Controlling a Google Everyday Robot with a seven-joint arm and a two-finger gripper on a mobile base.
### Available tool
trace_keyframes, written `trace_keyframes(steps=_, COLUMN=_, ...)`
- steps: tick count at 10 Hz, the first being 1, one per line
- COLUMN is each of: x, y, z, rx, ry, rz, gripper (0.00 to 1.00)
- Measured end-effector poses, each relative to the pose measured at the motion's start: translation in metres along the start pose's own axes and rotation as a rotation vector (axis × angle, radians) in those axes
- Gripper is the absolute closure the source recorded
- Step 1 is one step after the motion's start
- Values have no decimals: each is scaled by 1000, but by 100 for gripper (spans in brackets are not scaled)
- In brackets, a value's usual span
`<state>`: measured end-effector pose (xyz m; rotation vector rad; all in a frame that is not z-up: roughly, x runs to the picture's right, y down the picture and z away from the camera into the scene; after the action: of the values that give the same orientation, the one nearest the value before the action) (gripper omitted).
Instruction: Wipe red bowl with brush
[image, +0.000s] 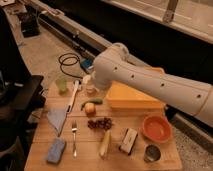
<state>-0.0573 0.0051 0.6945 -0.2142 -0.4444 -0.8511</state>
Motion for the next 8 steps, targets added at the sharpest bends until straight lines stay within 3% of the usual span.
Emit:
trace_keyframes(steps=1, x=-6, y=-7, z=2, rx=15, ry=-7, rz=-10, gripper=35)
trace_keyframes(steps=5, x=-4, y=-5, z=2, rx=6, ry=-4, rz=-8, gripper=35)
trace_keyframes(steps=8, x=1, y=-32, z=32, rx=-20, ry=-12, rz=-139, gripper=35)
